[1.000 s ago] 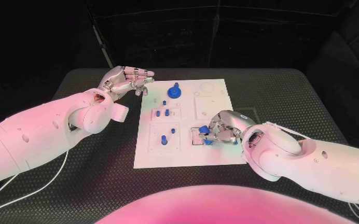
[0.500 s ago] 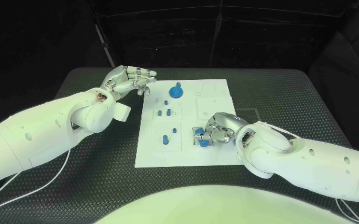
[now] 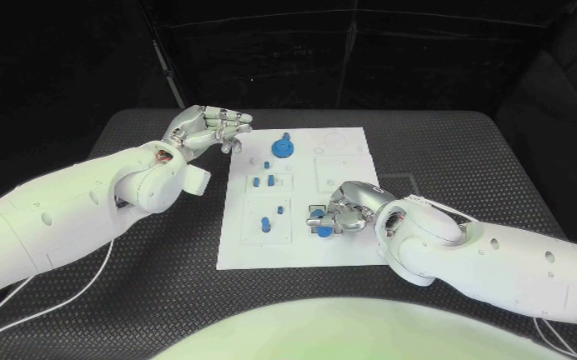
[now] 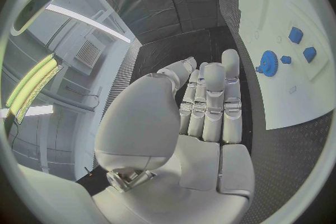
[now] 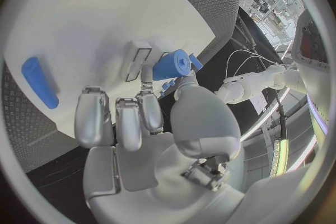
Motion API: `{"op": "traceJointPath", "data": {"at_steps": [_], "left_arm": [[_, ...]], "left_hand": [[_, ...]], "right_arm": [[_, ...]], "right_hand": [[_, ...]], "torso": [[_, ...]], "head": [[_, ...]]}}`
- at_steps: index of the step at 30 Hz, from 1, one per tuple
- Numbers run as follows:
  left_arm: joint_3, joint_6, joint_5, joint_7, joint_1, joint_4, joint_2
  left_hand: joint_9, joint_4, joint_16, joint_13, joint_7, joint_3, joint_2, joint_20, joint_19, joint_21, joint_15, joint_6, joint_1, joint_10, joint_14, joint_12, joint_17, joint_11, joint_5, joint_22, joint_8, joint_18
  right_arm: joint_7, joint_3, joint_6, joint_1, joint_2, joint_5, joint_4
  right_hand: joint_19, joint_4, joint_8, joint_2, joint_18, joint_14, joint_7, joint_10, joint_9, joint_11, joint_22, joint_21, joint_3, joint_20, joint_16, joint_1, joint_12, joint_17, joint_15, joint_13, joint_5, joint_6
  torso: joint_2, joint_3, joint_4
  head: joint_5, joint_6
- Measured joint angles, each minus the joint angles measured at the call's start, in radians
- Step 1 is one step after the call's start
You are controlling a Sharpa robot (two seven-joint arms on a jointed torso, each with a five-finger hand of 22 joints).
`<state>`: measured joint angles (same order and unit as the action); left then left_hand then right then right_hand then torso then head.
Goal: Assemble the parts on the task board
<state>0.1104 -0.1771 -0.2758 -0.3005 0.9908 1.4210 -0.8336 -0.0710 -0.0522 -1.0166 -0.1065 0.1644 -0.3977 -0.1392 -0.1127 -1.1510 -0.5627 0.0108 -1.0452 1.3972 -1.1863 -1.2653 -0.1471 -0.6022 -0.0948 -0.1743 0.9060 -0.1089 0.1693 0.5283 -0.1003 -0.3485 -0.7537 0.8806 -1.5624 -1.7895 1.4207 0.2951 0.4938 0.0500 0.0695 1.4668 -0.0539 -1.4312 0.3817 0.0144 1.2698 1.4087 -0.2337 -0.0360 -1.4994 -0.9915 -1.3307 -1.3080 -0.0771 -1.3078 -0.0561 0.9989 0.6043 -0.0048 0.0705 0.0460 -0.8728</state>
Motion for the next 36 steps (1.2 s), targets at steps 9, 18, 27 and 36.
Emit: {"op": "traceJointPath", "data": {"at_steps": [9,18,27,36], "left_arm": [[0.000,0.001,0.000,0.001,0.000,-0.001,0.001],[0.000,0.002,0.000,0.002,0.000,-0.003,0.003],[0.000,0.003,0.000,0.003,-0.004,-0.004,0.003],[0.000,0.004,0.000,0.004,-0.007,-0.006,0.004]], "left_hand": [[0.000,0.000,0.000,0.000,0.004,0.000,0.000,0.000,0.000,0.004,0.000,0.004,0.000,0.000,0.000,0.000,0.000,0.000,0.000,-0.001,0.000,0.000],[0.000,0.000,0.000,0.000,0.004,0.000,0.000,0.000,0.000,0.004,0.000,0.004,0.000,0.000,0.000,0.000,0.000,0.000,0.000,-0.001,0.000,0.000],[0.000,0.000,0.000,0.000,0.003,0.000,0.003,0.000,0.000,0.004,0.000,0.004,-0.003,0.002,0.000,0.000,0.000,-0.002,0.000,-0.001,0.000,0.000],[0.000,0.000,0.000,0.000,0.004,0.000,0.004,0.000,0.000,0.004,0.000,0.004,-0.004,0.004,0.000,0.000,0.000,-0.004,0.000,-0.001,0.000,0.000]], "right_arm": [[0.002,0.000,-0.006,0.000,0.006,-0.006,-0.012],[-0.008,0.000,-0.029,0.000,0.033,-0.013,-0.061],[-0.030,0.000,-0.043,0.000,0.081,-0.016,-0.101],[-0.035,0.000,-0.027,0.000,0.094,-0.016,-0.097]], "right_hand": [[0.000,-0.002,0.005,0.012,0.000,0.000,0.000,0.004,0.009,0.004,0.000,0.000,0.046,0.000,0.000,0.024,0.004,0.000,0.000,0.000,-0.014,0.000],[0.000,-0.001,0.009,0.017,0.000,0.000,0.002,0.004,0.013,0.004,0.010,0.000,0.056,0.000,0.000,0.008,0.004,0.000,0.000,0.000,-0.023,-0.002],[0.004,-0.010,0.009,0.012,0.000,0.000,0.002,0.000,0.019,0.007,0.014,0.000,0.078,0.004,0.000,-0.084,0.004,0.000,0.000,0.000,-0.040,-0.002],[0.004,-0.063,0.008,-0.027,0.000,0.000,0.002,0.000,0.027,0.007,0.018,0.000,0.111,0.004,0.000,-0.277,0.004,0.000,0.000,0.000,-0.088,-0.002]], "torso": [[-0.001,0.0005,-0.0006],[-0.001,0.0014,-0.0016],[-0.001,0.0011,-0.0020],[-0.001,0.0000,-0.0004]], "head": [[0.001,0.000],[0.001,0.000],[0.005,0.000],[0.009,0.000]]}}
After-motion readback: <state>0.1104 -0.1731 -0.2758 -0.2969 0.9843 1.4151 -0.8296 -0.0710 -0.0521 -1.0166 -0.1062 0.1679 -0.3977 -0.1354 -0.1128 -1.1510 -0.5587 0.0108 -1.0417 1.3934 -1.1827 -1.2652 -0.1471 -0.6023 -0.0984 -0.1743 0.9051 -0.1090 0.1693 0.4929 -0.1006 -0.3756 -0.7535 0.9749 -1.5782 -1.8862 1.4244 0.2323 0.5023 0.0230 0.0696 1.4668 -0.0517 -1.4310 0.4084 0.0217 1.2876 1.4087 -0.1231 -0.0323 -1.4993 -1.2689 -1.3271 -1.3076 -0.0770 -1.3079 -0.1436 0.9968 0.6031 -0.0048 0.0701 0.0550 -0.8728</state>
